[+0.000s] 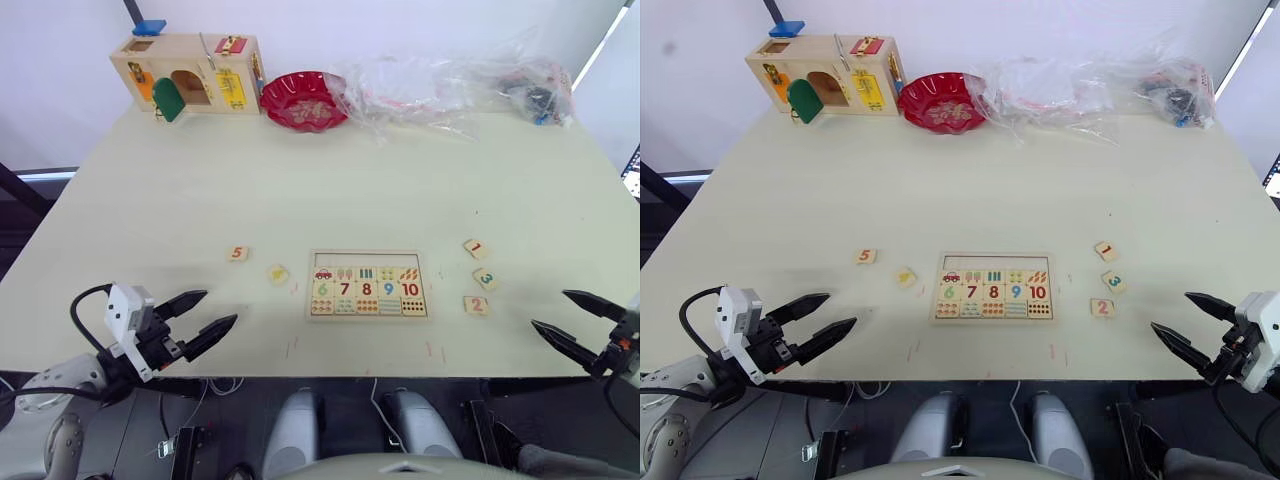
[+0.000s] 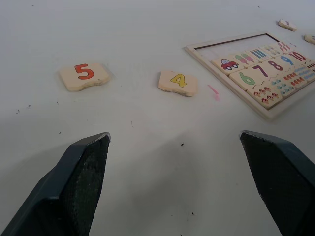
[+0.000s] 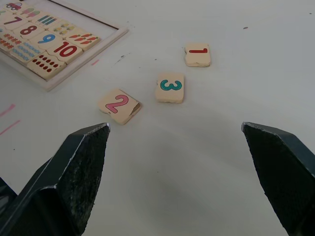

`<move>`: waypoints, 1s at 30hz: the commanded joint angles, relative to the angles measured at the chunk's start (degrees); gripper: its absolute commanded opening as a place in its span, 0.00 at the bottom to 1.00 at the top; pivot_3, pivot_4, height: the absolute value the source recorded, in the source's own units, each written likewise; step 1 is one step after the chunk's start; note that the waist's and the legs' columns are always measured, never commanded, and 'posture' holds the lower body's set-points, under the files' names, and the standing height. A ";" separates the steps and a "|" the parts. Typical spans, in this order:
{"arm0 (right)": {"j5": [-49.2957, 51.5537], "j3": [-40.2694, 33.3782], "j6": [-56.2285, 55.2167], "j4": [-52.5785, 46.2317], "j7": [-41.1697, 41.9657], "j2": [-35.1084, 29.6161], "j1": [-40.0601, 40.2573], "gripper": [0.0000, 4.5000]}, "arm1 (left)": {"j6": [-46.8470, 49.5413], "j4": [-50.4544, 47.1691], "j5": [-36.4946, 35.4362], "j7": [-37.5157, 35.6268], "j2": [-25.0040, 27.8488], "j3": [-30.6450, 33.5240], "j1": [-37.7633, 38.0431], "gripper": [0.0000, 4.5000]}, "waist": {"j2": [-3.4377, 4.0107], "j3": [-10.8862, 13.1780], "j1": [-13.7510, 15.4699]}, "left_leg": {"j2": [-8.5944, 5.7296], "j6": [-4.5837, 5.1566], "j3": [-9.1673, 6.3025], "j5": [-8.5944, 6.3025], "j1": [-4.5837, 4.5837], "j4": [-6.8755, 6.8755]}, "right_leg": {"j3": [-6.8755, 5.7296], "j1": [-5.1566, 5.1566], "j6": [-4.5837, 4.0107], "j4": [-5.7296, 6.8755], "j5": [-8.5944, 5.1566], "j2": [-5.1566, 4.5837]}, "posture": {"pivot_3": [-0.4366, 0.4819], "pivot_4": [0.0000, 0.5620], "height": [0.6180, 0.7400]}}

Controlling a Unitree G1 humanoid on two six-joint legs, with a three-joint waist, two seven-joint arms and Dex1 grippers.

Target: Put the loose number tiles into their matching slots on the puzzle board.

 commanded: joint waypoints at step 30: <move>-8.74 23.15 36.43 5.59 -30.44 3.81 -40.78 1.00 | -8.35 1.83 -8.57 -22.99 3.21 3.08 -6.64 0.99 | 0.08 0.02 -0.17 | -0.17 0.02 0.20 0.01 -0.17 -0.04 | 0.03 -0.17 -0.25 0.03 0.15 0.15 | 0.48 0.27 1.00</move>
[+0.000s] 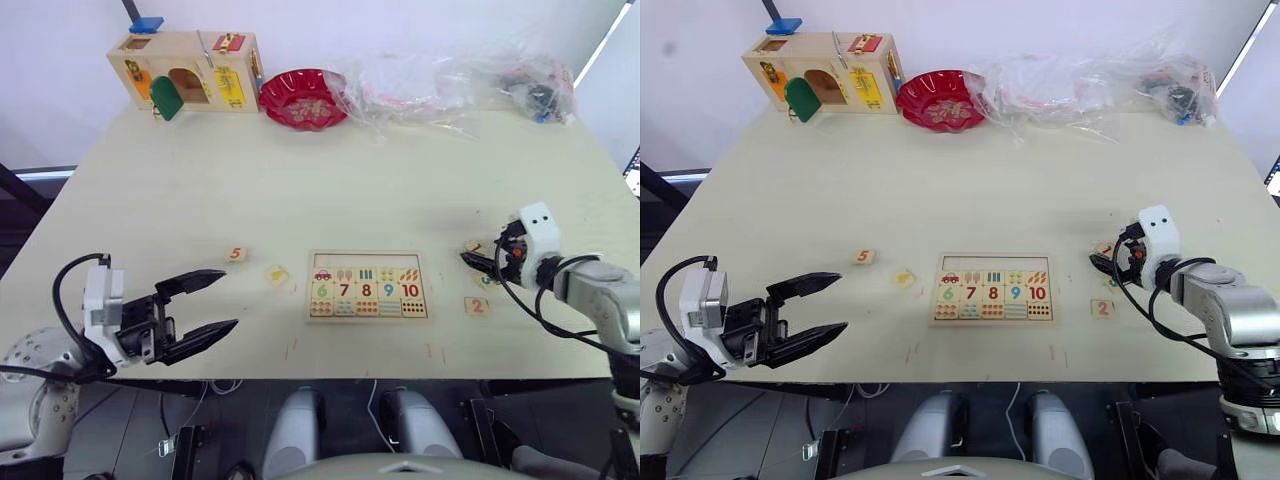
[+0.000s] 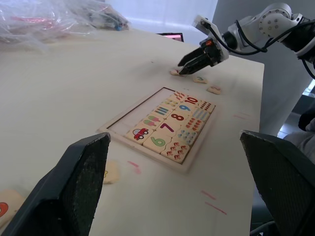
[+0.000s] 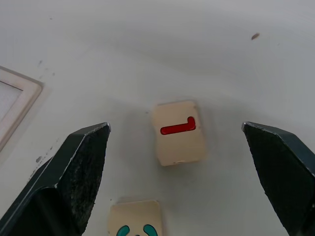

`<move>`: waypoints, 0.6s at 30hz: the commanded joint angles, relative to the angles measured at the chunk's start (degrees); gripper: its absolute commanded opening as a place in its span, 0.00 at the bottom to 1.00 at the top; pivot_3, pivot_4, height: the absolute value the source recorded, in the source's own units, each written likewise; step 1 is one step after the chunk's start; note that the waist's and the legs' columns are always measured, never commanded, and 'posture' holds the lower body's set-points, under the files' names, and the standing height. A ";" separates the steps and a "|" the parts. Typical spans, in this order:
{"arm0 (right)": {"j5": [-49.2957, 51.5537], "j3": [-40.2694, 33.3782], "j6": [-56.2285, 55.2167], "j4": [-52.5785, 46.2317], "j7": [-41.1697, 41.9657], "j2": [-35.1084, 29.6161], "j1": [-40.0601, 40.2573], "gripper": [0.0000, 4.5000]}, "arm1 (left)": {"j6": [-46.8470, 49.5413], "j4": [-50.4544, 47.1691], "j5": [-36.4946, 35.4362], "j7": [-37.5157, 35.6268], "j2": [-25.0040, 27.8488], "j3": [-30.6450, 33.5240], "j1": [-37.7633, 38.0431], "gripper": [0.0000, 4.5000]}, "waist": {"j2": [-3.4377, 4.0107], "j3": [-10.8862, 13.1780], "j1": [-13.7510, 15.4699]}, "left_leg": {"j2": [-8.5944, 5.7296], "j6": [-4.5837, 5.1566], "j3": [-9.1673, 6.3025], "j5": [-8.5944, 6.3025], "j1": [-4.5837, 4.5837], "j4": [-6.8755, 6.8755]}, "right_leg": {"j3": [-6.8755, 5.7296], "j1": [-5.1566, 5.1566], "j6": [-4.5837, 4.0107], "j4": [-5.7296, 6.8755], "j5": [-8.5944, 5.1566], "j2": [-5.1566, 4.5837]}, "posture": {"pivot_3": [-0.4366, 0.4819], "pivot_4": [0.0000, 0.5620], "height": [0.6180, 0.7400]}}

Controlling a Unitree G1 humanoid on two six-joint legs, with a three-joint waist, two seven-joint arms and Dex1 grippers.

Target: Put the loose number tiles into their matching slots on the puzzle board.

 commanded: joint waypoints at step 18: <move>-4.95 0.87 -4.62 -1.26 -1.52 2.59 2.78 0.73 | -1.63 -1.39 -1.55 0.90 -1.27 1.76 1.01 1.00 | -0.01 -0.01 -0.10 | 0.01 0.00 0.02 0.00 0.06 0.00 | 0.01 0.02 0.00 0.00 0.00 0.01 | 0.48 0.27 1.00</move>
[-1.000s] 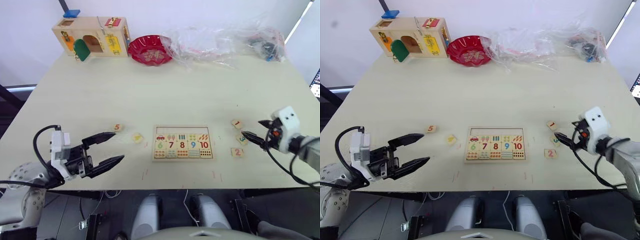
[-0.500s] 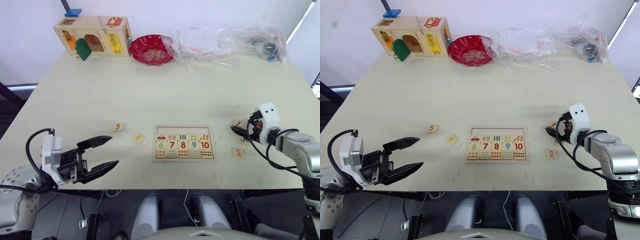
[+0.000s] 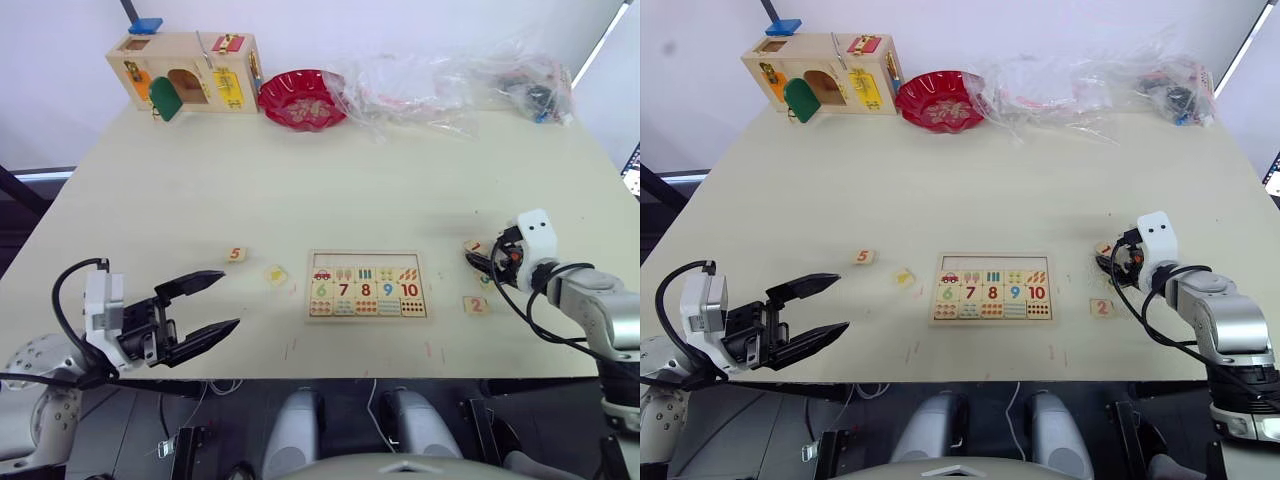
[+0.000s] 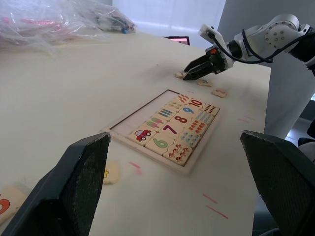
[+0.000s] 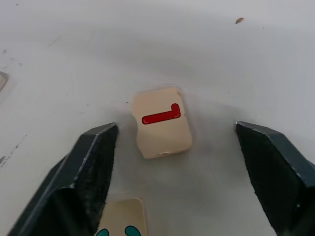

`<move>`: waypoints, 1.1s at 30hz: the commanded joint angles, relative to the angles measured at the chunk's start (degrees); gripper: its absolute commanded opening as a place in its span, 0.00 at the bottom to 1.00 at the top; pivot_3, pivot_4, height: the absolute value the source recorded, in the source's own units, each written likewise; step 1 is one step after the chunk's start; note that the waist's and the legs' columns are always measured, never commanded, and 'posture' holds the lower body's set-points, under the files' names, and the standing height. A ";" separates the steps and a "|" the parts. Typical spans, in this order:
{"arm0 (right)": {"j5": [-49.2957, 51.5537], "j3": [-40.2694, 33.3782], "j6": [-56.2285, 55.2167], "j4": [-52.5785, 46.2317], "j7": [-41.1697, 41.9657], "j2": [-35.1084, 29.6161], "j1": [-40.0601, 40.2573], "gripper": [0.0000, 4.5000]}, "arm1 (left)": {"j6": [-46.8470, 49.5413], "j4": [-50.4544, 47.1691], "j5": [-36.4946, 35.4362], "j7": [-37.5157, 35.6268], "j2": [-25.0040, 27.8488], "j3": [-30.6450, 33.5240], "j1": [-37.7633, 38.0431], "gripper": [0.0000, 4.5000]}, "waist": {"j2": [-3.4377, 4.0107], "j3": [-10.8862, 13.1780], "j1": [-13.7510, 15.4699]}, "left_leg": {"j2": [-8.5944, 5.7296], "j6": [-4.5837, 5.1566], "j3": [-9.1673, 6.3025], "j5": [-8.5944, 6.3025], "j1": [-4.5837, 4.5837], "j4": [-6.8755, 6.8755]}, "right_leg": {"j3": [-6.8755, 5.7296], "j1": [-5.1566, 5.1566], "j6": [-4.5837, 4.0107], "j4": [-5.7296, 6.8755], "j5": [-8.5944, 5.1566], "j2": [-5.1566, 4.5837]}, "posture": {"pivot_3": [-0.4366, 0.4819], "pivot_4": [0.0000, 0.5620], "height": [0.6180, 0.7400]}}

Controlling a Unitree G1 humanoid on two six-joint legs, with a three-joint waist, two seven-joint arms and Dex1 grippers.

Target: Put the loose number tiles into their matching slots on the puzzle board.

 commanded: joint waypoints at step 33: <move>-2.70 6.91 -1.46 -10.09 8.02 -5.68 -5.77 0.37 | -5.93 3.74 -0.17 -1.97 -1.62 1.90 -0.21 1.00 | -0.01 0.00 -0.23 | 0.25 0.00 0.31 0.00 0.04 0.00 | 0.08 -0.06 0.01 0.00 0.00 0.04 | 0.48 0.27 1.00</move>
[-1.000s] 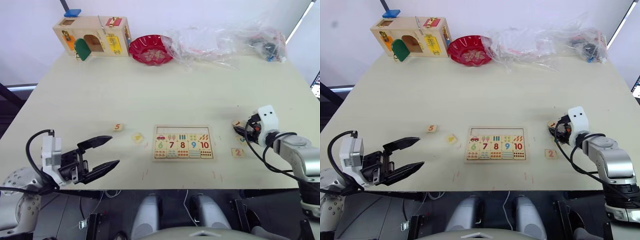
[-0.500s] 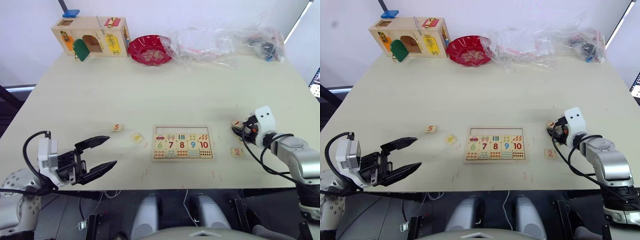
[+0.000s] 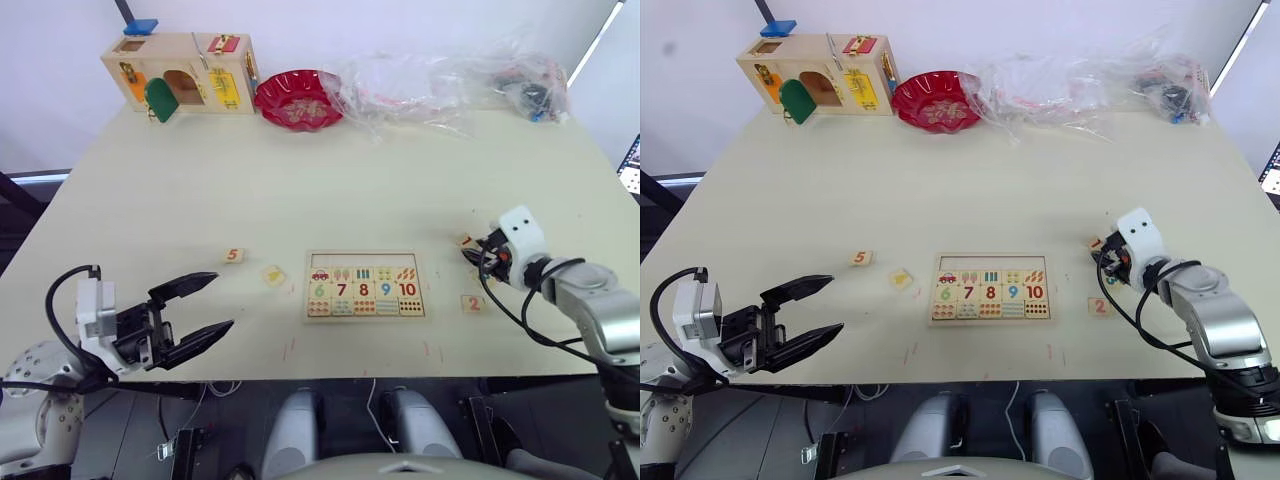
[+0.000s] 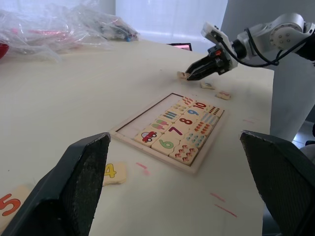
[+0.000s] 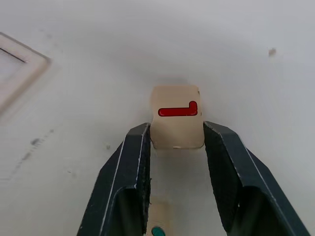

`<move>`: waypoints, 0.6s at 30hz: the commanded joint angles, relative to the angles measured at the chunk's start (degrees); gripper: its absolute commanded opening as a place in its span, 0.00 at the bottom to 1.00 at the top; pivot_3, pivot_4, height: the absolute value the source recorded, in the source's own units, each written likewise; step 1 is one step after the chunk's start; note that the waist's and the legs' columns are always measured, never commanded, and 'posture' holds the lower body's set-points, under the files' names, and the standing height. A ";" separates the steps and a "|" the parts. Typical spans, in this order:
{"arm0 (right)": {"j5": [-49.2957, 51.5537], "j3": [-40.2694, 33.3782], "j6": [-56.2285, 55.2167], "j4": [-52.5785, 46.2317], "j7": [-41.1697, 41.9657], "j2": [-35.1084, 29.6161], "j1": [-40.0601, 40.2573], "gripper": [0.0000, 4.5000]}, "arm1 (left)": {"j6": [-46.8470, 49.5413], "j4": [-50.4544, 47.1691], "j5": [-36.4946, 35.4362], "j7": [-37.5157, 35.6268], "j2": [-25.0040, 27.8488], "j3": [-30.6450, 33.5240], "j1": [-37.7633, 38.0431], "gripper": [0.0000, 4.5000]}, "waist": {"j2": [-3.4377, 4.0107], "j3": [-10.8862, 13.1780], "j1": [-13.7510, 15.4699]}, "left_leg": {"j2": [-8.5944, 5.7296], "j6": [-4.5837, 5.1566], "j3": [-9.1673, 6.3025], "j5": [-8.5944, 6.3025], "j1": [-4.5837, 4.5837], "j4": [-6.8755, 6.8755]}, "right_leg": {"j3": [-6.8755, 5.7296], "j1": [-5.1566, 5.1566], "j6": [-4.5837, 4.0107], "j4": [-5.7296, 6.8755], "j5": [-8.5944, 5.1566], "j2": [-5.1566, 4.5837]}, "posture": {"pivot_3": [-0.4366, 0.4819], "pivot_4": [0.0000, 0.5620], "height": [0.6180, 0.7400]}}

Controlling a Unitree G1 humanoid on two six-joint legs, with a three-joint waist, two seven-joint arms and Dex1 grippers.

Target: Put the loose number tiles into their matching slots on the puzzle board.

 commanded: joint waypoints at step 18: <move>8.13 14.73 16.36 -4.83 9.60 2.28 -27.53 0.37 | -1.09 -0.36 -0.58 0.78 -0.05 2.50 0.58 1.00 | 0.01 0.03 0.04 | 0.04 0.00 -0.01 0.00 -0.08 -0.15 | 0.02 -0.14 -0.03 -0.05 0.01 -0.06 | 0.48 0.27 1.00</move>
